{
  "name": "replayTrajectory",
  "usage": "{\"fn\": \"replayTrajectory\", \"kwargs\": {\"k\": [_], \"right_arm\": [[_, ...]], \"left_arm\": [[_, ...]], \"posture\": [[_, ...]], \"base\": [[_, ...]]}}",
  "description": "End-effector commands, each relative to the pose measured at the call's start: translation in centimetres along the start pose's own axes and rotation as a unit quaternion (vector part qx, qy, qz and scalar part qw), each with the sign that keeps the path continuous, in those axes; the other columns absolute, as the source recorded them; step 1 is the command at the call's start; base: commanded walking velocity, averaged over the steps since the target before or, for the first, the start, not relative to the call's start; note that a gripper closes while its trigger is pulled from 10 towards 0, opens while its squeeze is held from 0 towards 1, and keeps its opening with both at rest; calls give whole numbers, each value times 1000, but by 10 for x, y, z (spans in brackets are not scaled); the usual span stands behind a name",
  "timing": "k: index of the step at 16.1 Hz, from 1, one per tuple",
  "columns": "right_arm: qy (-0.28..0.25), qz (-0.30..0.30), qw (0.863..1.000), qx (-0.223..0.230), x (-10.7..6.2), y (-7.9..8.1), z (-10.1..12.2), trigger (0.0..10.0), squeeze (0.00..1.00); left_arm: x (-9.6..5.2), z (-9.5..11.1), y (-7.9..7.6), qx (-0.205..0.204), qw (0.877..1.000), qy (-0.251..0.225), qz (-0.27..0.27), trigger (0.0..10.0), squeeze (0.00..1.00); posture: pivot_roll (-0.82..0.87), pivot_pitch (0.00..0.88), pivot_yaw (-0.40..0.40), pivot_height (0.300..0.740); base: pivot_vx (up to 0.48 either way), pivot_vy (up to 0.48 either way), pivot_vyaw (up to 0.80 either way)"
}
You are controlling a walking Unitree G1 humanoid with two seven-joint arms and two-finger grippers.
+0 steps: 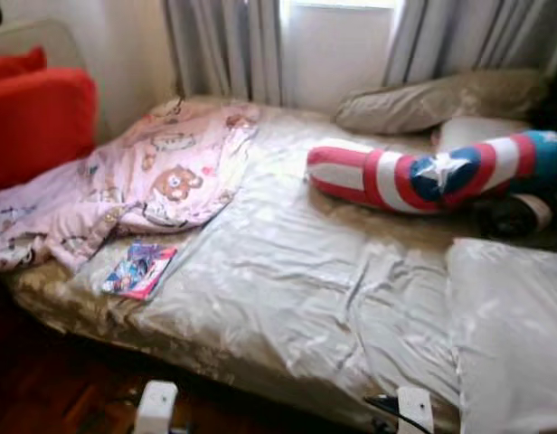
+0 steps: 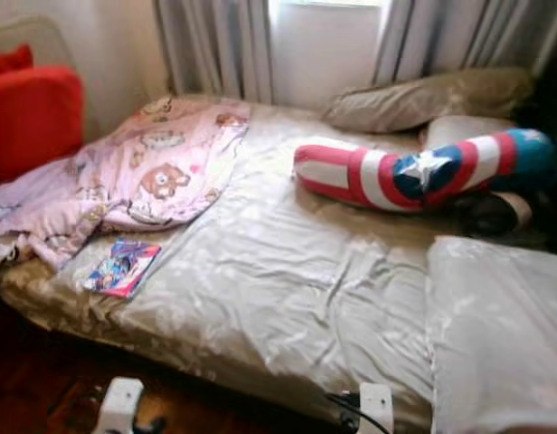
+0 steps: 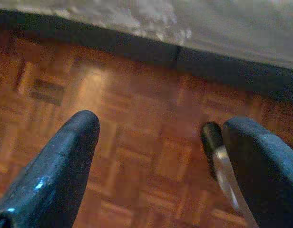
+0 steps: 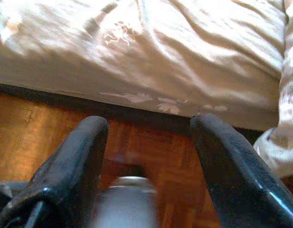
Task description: Clean up the room
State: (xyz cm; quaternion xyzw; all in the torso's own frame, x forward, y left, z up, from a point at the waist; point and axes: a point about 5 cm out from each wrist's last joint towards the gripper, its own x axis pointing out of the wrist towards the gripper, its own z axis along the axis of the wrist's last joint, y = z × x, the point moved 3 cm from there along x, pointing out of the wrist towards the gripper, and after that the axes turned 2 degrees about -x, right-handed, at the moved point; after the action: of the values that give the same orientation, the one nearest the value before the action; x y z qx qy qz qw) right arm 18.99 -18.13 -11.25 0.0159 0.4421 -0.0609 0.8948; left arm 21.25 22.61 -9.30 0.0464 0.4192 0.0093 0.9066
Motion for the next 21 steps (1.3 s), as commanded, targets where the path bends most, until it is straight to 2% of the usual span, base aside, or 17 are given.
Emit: {"fn": "replayTrajectory", "kwargs": {"k": [1,5,8,11,12,16,19,21], "right_arm": [[8,-8,1000,5,-1,-5,-4,10000,0],[9,-9,1000,6,-1,-4,-4,10000,0],[8,-7,1000,8,-1,-4,-4,10000,0],[6,-6,1000,13,-1,-3,-4,10000,0],[5,-6,1000,14,-1,-3,-4,10000,0],[5,-4,1000,13,-1,-3,-4,10000,0],[5,-3,1000,13,-1,-3,-4,10000,0],[6,-3,1000,11,-1,-4,-4,10000,0]], "left_arm": [[-1,-4,-2,4,1000,4,-7,10000,0],[0,-3,-2,4,1000,6,-7,10000,0],[2,-1,-17,5,1000,5,-14,10000,0],[2,-3,-20,4,1000,6,-16,10000,0],[1,-4,-19,4,1000,6,-16,10000,0],[-4,-11,8,0,1000,11,-2,10000,0],[-4,-10,10,0,1000,11,0,10000,0],[2,2,-8,1,1000,4,-8,10000,0]], "posture": [[22,0,28,740],[24,0,29,740],[24,0,29,740],[24,0,29,740],[24,0,30,740],[25,0,29,740],[24,0,28,740],[25,0,25,740]], "base": [[0,480,0],[0,480,0],[0,480,0],[0,480,0],[0,480,0],[0,480,0],[0,480,0],[0,480,0]]}}
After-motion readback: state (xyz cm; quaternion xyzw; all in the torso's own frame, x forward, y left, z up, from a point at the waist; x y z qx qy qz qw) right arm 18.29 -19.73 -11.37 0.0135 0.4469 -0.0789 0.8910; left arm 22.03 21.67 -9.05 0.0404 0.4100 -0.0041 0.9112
